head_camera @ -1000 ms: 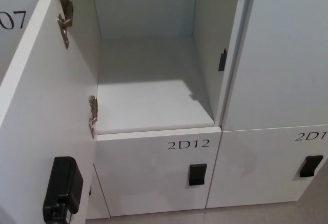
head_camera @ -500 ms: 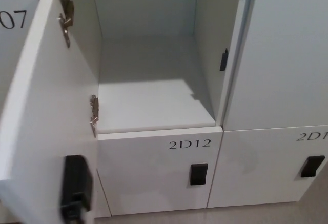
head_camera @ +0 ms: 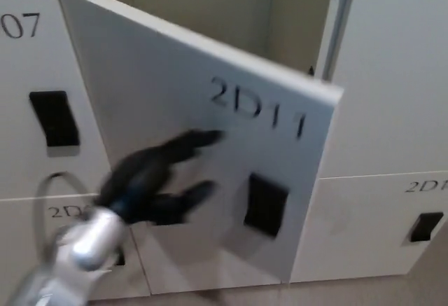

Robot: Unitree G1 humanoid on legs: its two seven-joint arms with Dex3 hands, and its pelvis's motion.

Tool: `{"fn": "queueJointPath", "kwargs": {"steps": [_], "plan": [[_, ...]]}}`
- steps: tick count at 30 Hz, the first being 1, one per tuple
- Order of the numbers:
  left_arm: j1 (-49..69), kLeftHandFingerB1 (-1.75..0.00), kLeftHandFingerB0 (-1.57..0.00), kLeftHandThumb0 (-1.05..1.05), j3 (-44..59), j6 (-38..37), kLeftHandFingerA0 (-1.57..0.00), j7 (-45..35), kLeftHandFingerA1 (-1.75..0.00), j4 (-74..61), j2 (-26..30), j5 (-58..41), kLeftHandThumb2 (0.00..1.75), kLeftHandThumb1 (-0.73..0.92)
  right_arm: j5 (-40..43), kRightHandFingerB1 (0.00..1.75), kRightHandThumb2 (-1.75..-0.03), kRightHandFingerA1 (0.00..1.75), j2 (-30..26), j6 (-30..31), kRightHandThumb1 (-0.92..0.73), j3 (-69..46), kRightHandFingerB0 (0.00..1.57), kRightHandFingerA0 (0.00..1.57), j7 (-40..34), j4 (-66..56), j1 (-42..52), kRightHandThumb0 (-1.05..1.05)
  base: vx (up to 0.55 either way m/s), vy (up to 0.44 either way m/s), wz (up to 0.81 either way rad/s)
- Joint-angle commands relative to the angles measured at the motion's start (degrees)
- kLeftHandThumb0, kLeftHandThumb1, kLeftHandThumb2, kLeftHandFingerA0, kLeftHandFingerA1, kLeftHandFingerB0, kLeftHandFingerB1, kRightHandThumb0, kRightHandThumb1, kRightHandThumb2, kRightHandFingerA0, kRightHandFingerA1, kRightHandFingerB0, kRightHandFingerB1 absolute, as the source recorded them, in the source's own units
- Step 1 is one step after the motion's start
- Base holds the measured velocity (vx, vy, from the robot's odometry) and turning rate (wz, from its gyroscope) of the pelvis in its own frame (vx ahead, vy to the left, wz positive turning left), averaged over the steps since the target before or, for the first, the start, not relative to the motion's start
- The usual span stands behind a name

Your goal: The robot uses its left hand to push the door of an open cabinet towards the right and closes it

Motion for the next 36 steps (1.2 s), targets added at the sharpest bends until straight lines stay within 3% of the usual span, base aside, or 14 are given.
{"fn": "queueJointPath", "kwargs": {"steps": [1,6,7,13,14,16,20,21,25,26,28,29,34,36], "plan": [[-9.4,-0.30,-0.26,-0.74,-15.8,12.0,-0.36,-7.4,-0.35,-5.2,-11.4,15.6,0.71,0.91,0.9,0.32,-0.66,0.37,-0.4,-1.0,-0.88,-0.6,0.29,0.34,-0.8,-0.1,-1.5,-0.53,0.00,0.000,0.00],[-14.7,-0.41,-0.18,-0.75,-26.5,15.6,-0.23,-11.5,-0.44,-2.7,-25.0,15.6,1.02,0.78,-0.6,0.54,-1.03,0.54,-0.4,-0.1,-0.66,1.1,0.43,0.38,1.5,0.5,-1.8,-0.55,0.00,0.000,0.00],[-14.8,-0.29,-0.23,-0.75,-27.2,15.9,-0.33,-11.5,-0.34,-2.6,-25.7,15.5,0.72,0.92,-1.2,0.39,-0.65,0.37,-0.6,0.5,-0.80,1.7,0.52,0.44,1.8,0.5,-2.0,-0.55,0.00,0.000,0.00],[-12.6,-0.28,-0.18,-0.70,-30.3,17.5,-0.27,-13.3,-0.32,-7.1,-25.1,15.5,0.72,0.92,-8.0,0.38,-0.62,0.36,-2.8,-1.4,-0.73,8.9,0.55,0.48,-3.5,0.3,-2.5,-0.49,0.00,0.000,0.00],[-9.1,-0.46,0.00,-0.33,-29.9,17.0,-0.01,-13.7,-0.46,-10.0,-21.1,15.4,1.13,0.60,-7.8,0.38,-0.62,0.36,-3.4,-1.5,-0.73,9.1,0.55,0.48,-3.4,0.3,-2.5,-0.49,0.00,0.000,0.00],[-6.9,-0.37,-0.03,-0.74,-29.7,16.8,-0.17,-13.8,-0.44,-11.9,-18.6,15.1,1.07,0.84,-7.5,0.38,-0.62,0.36,-3.6,-1.6,-0.73,9.5,0.55,0.48,-3.5,0.4,-2.4,-0.49,0.00,0.000,0.00],[-1.0,-0.37,-0.04,-0.76,-27.5,16.9,-0.14,-15.3,-0.40,-16.6,-11.4,13.8,1.07,0.82,-6.8,0.38,-0.62,0.36,-3.6,-2.0,-0.73,10.0,0.55,0.48,-3.8,0.7,-1.8,-0.49,0.00,0.000,0.00],[2.6,-0.43,-0.14,-0.62,-24.3,15.0,-0.34,-14.7,-0.55,-17.8,-6.2,12.3,1.11,0.73,3.3,0.53,-0.93,0.56,-1.0,-5.9,-0.60,1.3,0.38,0.39,0.3,-0.2,-0.2,-0.49,0.00,0.000,0.00],[9.8,-0.30,-0.30,-0.66,-16.3,13.1,-0.37,-16.0,-0.33,-23.0,2.7,6.6,0.68,0.91,21.4,0.45,-0.62,0.45,4.6,-4.5,-0.69,-16.4,0.28,0.13,9.7,-1.0,-0.6,-0.17,0.00,0.000,0.00],[11.3,-0.31,-0.31,-0.64,-14.4,12.8,-0.37,-15.8,-0.34,-23.8,4.1,5.6,0.68,0.90,14.2,0.46,-1.01,0.51,2.9,-2.9,-0.71,-10.5,0.24,0.32,5.6,-0.3,-1.0,-0.61,0.00,0.000,0.00],[13.0,-0.31,-0.31,-0.64,-12.4,12.5,-0.37,-15.2,-0.34,-24.5,5.5,4.8,0.68,0.90,0.6,0.46,-1.01,0.51,0.0,-0.9,-0.71,-0.2,0.24,0.32,-1.6,0.8,-1.5,-0.61,0.00,0.000,0.00],[15.5,-0.31,-0.31,-0.64,-10.2,11.9,-0.37,-15.0,-0.34,-25.1,6.7,3.1,0.67,0.90,0.2,0.33,-0.65,0.36,-0.1,-1.5,-0.86,-0.3,0.31,0.34,-1.3,0.7,-0.8,-0.50,0.00,0.000,0.00],[31.1,-0.31,-0.32,-0.67,-1.0,8.7,-0.34,-11.4,-0.33,-26.0,10.5,-3.6,0.68,0.90,-0.3,0.33,-0.66,0.37,-0.6,-3.2,-0.86,0.1,0.31,0.34,-0.7,0.7,3.6,-0.51,0.00,0.000,0.00],[40.5,-0.45,-0.24,-0.68,5.3,1.0,-0.36,-7.6,-0.52,-19.9,11.7,-7.6,1.05,0.73,-1.4,0.32,-0.66,0.36,-0.8,-3.2,-0.86,1.1,0.30,0.35,-1.5,0.8,6.5,-0.52,0.00,0.000,0.00]]}}
